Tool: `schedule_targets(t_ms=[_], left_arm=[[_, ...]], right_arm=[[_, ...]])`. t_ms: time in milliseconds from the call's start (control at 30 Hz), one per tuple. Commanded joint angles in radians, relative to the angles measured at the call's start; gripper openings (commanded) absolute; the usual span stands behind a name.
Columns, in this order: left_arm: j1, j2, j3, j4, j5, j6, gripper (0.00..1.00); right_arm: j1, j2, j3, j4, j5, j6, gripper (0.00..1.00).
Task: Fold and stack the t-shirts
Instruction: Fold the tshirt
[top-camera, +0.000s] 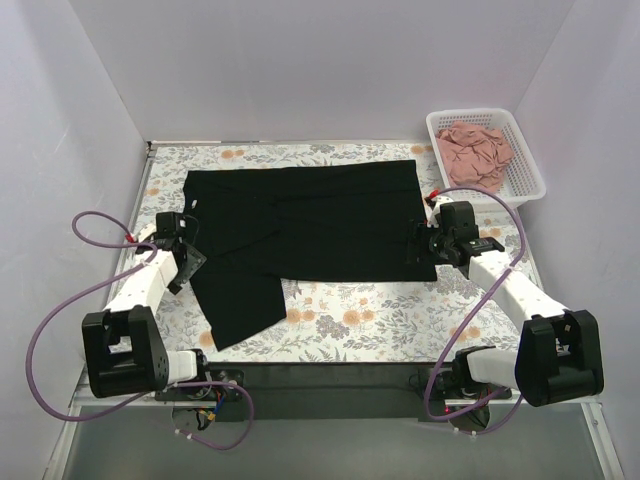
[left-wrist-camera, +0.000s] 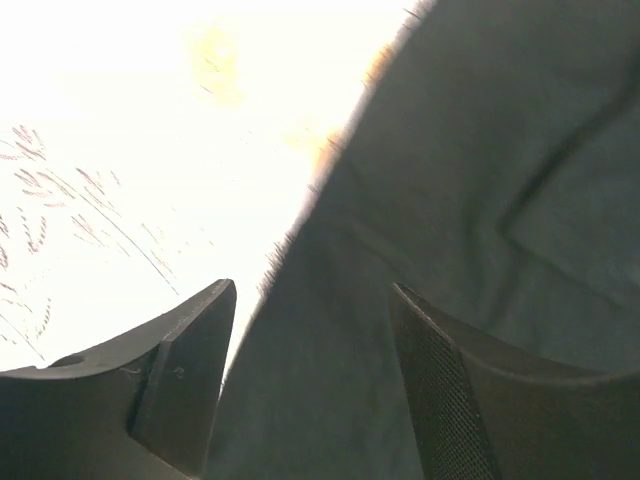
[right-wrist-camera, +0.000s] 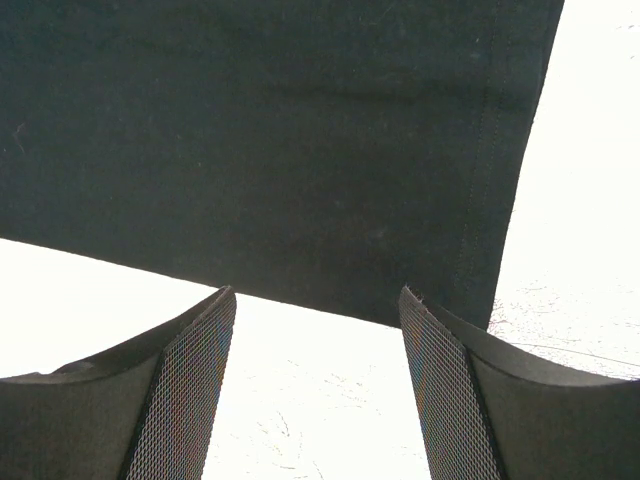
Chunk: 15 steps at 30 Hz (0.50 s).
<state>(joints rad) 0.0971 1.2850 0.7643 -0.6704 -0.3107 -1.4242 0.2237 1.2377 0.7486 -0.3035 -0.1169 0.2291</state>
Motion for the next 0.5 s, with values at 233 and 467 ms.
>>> schedule_targets(t_ms=[233,467], left_arm=[[0.059,0.115,0.027,0.144,0.042,0.048,0.56],[0.081,0.221,0.069,0.135,0.024,0.057,0.51]], right_arm=[[0.003,-0.003,-0.029,0.050,-0.032,-0.010,0.73],[0.003,0.005,-0.034,0.055,-0.033,-0.010,0.73]])
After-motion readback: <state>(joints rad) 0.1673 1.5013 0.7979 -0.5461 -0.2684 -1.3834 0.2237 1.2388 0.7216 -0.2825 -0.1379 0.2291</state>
